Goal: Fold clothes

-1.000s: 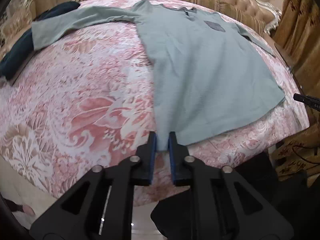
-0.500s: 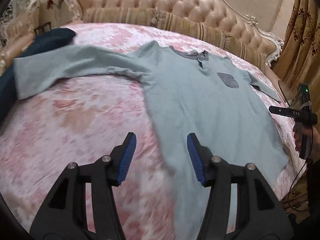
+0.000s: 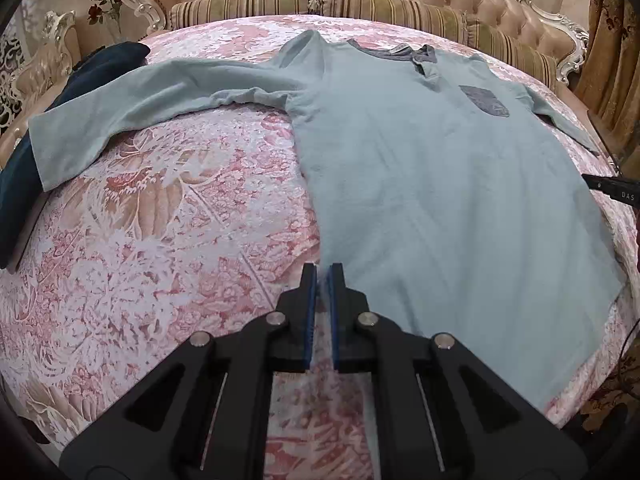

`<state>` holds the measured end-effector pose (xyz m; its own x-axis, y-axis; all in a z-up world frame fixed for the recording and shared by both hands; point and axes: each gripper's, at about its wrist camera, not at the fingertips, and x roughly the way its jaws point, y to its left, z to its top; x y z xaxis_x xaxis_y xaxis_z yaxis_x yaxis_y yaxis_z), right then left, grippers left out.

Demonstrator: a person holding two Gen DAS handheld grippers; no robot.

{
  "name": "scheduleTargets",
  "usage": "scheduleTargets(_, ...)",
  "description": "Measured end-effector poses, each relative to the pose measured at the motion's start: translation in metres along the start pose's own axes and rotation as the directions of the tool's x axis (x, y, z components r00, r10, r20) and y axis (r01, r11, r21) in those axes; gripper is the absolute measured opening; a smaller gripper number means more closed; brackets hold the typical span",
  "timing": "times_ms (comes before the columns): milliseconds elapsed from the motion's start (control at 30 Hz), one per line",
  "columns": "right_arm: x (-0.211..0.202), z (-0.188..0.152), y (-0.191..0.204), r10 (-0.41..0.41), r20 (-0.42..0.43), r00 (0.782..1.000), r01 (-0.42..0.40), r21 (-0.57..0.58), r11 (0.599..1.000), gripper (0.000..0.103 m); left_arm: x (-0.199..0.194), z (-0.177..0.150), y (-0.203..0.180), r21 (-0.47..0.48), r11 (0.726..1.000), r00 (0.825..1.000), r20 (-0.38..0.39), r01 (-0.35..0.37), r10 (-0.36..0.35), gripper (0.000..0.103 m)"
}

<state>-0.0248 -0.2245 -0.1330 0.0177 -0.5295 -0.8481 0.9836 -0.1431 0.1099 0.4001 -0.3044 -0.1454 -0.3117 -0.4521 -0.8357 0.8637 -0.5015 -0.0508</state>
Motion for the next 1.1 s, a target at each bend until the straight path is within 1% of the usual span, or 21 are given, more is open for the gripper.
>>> scheduleTargets(100,-0.012,-0.001,-0.008,0.023,0.02,1.0,-0.024,0.039,0.999,0.007,-0.01,0.001,0.008,-0.041,0.999,0.999,0.029,0.015,-0.014,0.009)
scheduleTargets(133,-0.017,-0.002,-0.01,0.032,0.027,0.999,-0.034,0.051,0.998,0.008,-0.014,0.001,0.011,-0.055,0.998,0.999,0.039,0.021,-0.019,0.012)
scheduleTargets(167,-0.022,-0.002,-0.012,0.041,0.035,0.999,-0.043,0.063,0.997,0.008,-0.018,-0.002,0.012,-0.07,0.997,0.998,0.039,0.043,-0.04,0.025)
scheduleTargets(200,-0.027,-0.005,-0.013,0.068,0.021,0.997,-0.069,0.081,0.994,0.009,-0.026,-0.008,0.014,-0.083,0.994,0.996,0.049,0.073,-0.069,0.033)
scheduleTargets(233,-0.03,-0.011,-0.013,0.1,0.003,0.995,-0.1,0.096,0.99,0.014,-0.032,-0.015,0.014,-0.094,0.99,0.994,0.055,0.102,-0.098,0.049)
scheduleTargets(267,-0.034,-0.019,-0.011,0.129,-0.012,0.992,-0.127,0.106,0.986,0.026,-0.037,-0.023,0.014,-0.105,0.987,0.992,0.054,0.123,-0.117,0.057)
scheduleTargets(300,-0.038,-0.028,-0.008,0.156,-0.027,0.987,-0.151,0.117,0.982,0.035,-0.041,-0.031,0.015,-0.116,0.983,0.989,0.052,0.142,-0.137,0.057)
scheduleTargets(333,-0.04,-0.037,-0.005,0.164,-0.04,0.986,-0.158,0.121,0.98,0.053,-0.045,-0.039,0.015,-0.128,0.978,0.986,0.051,0.162,-0.157,0.057)
scheduleTargets(367,-0.043,-0.045,-0.001,0.162,-0.051,0.986,-0.155,0.122,0.98,0.059,-0.05,-0.047,0.016,-0.139,0.974,0.983,0.05,0.181,-0.176,0.057)
scheduleTargets(400,-0.045,-0.053,0.003,0.159,-0.062,0.985,-0.151,0.123,0.981,0.059,-0.05,-0.051,0.014,-0.143,0.972,0.983,0.039,0.184,-0.18,0.057)
scheduleTargets(467,-0.052,-0.066,0.006,0.151,-0.061,0.987,-0.142,0.132,0.981,0.059,-0.051,-0.06,0.007,-0.139,0.969,0.979,0.02,0.206,-0.205,0.052)
scheduleTargets(667,-0.056,-0.088,0.002,0.118,-0.068,0.991,-0.103,0.191,0.976,0.059,-0.048,-0.075,-0.001,-0.155,0.957,0.969,0.002,0.245,-0.248,0.052)
scheduleTargets(767,-0.06,-0.094,0.009,0.134,-0.068,0.989,-0.119,0.191,0.974,0.059,-0.05,-0.081,0.001,-0.17,0.95,0.964,0.003,0.264,-0.267,0.052)
scheduleTargets(833,-0.06,-0.098,0.019,0.131,-0.073,0.989,-0.118,0.164,0.979,0.059,-0.051,-0.084,0.001,-0.176,0.947,0.963,0.008,0.268,-0.27,0.052)
scheduleTargets(867,-0.06,-0.099,0.022,0.113,-0.068,0.991,-0.101,0.151,0.983,0.058,-0.05,-0.084,0.0,-0.178,0.946,0.962,0.006,0.27,-0.273,0.047)
scheduleTargets(900,-0.06,-0.099,0.026,0.09,-0.06,0.994,-0.081,0.14,0.987,0.056,-0.048,-0.085,-0.001,-0.18,0.945,0.961,0.004,0.272,-0.276,0.043)
scheduleTargets(933,-0.059,-0.1,0.029,0.071,-0.055,0.996,-0.064,0.124,0.99,0.042,-0.047,-0.086,-0.004,-0.17,0.949,0.963,0.0,0.264,-0.268,0.037)
scheduleTargets(967,-0.059,-0.1,0.033,0.054,-0.053,0.997,-0.048,0.104,0.993,0.029,-0.046,-0.087,-0.007,-0.16,0.953,0.966,-0.004,0.256,-0.259,0.035)
scheduleTargets(1033,-0.058,-0.101,0.043,-0.002,-0.044,0.999,0.004,0.06,0.998,0.023,-0.046,-0.087,-0.014,-0.134,0.961,0.97,-0.011,0.24,-0.244,0.031)
scheduleTargets(1067,-0.058,-0.101,0.046,-0.016,-0.04,0.999,0.017,0.044,0.999,0.018,-0.046,-0.087,-0.016,-0.129,0.962,0.97,-0.012,0.239,-0.243,0.025)
scheduleTargets(1100,-0.058,-0.1,0.049,-0.025,-0.038,0.999,0.026,0.033,0.999,0.016,-0.046,-0.087,-0.015,-0.131,0.966,0.974,-0.014,0.223,-0.226,0.015)
